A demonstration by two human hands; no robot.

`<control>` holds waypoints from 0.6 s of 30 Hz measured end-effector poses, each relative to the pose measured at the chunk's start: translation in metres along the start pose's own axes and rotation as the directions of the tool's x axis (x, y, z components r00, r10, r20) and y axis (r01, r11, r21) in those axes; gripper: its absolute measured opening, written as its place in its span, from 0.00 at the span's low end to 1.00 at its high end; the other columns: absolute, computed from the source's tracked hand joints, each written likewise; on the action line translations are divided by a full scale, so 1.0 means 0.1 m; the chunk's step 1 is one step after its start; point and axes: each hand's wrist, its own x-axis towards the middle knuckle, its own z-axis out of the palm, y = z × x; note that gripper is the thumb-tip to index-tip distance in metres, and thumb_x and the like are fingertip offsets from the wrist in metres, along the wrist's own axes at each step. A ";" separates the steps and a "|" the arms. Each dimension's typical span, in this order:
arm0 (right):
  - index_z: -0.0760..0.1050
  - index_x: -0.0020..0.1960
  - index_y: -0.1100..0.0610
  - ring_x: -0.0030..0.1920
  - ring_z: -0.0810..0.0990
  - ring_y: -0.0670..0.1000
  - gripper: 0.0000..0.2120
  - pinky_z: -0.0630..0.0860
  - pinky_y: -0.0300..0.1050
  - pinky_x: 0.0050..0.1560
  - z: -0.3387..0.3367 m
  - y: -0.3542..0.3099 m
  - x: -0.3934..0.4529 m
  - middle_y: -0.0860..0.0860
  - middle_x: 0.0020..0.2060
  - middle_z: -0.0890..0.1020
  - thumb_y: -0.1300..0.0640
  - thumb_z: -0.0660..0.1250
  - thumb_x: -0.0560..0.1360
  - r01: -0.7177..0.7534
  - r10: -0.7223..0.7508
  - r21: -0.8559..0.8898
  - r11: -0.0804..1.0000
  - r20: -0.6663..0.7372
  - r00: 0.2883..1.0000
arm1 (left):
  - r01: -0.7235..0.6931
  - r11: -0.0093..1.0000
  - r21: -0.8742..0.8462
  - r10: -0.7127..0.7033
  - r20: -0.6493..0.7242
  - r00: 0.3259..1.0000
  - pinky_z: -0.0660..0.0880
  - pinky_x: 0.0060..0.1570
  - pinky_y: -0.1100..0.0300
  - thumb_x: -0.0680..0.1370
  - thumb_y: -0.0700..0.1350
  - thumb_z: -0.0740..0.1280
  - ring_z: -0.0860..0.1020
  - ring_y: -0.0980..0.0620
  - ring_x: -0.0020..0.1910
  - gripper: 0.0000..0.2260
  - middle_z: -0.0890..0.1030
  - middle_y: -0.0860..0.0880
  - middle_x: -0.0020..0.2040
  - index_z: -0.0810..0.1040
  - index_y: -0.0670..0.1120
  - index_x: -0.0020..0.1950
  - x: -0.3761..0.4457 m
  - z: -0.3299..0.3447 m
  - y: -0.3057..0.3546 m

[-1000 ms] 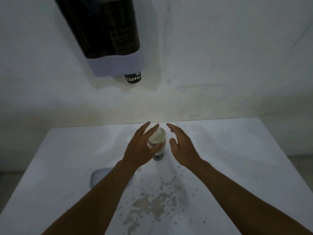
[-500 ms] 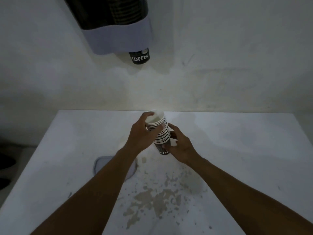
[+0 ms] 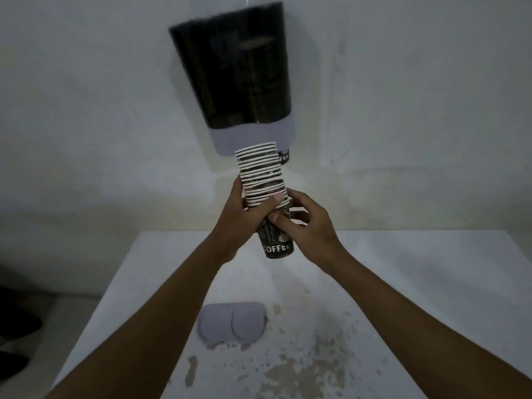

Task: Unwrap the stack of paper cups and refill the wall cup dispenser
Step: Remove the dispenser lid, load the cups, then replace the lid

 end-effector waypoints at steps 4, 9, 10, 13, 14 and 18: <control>0.74 0.68 0.51 0.55 0.81 0.44 0.21 0.81 0.40 0.52 0.22 -0.49 0.15 0.47 0.56 0.82 0.54 0.71 0.76 0.163 -0.164 -0.066 0.985 -0.014 0.986 | -0.086 0.996 0.028 0.086 -0.010 0.996 0.82 0.50 0.59 0.73 0.50 0.75 0.82 0.61 0.53 0.26 0.82 0.57 0.58 0.69 0.55 0.69 0.03 -0.36 0.52; 0.74 0.68 0.54 0.55 0.81 0.42 0.19 0.78 0.36 0.55 0.49 -1.15 0.44 0.47 0.56 0.83 0.53 0.66 0.78 0.414 -0.436 -0.184 0.891 -0.099 0.894 | -0.228 0.973 0.042 0.229 -0.037 0.973 0.82 0.51 0.57 0.72 0.51 0.76 0.83 0.59 0.52 0.24 0.83 0.55 0.57 0.73 0.52 0.66 0.19 -0.81 1.18; 0.75 0.67 0.55 0.54 0.81 0.41 0.18 0.78 0.35 0.54 0.51 -1.27 0.51 0.48 0.56 0.83 0.54 0.65 0.78 0.444 -0.474 -0.199 0.874 -0.142 0.869 | -0.244 0.969 0.035 0.246 -0.062 0.967 0.82 0.51 0.57 0.72 0.51 0.76 0.83 0.59 0.51 0.24 0.84 0.54 0.56 0.74 0.51 0.65 0.24 -0.88 1.31; 0.77 0.64 0.57 0.56 0.80 0.44 0.15 0.78 0.39 0.57 0.49 -1.62 0.81 0.51 0.56 0.82 0.55 0.64 0.78 0.497 -0.622 -0.409 0.766 -0.273 0.734 | -0.304 0.953 0.009 0.302 -0.144 0.942 0.83 0.51 0.54 0.69 0.52 0.78 0.84 0.59 0.49 0.25 0.84 0.53 0.54 0.74 0.49 0.62 0.44 -1.06 1.68; 0.77 0.63 0.58 0.58 0.79 0.47 0.15 0.76 0.42 0.59 0.47 -1.71 0.92 0.52 0.57 0.81 0.56 0.64 0.78 0.496 -0.674 -0.495 0.713 -0.288 0.681 | -0.326 0.945 0.000 0.321 -0.167 0.932 0.83 0.50 0.54 0.69 0.53 0.78 0.84 0.58 0.49 0.25 0.84 0.53 0.54 0.74 0.49 0.61 0.51 -1.12 1.81; 0.77 0.65 0.56 0.68 0.72 0.51 0.16 0.67 0.40 0.68 0.35 -1.98 1.29 0.52 0.65 0.77 0.54 0.65 0.79 0.438 -0.719 -0.673 0.596 -0.206 0.663 | -0.416 0.909 -0.021 0.401 -0.222 0.889 0.83 0.48 0.55 0.70 0.53 0.78 0.84 0.59 0.47 0.24 0.83 0.53 0.53 0.73 0.49 0.60 0.78 -1.27 2.26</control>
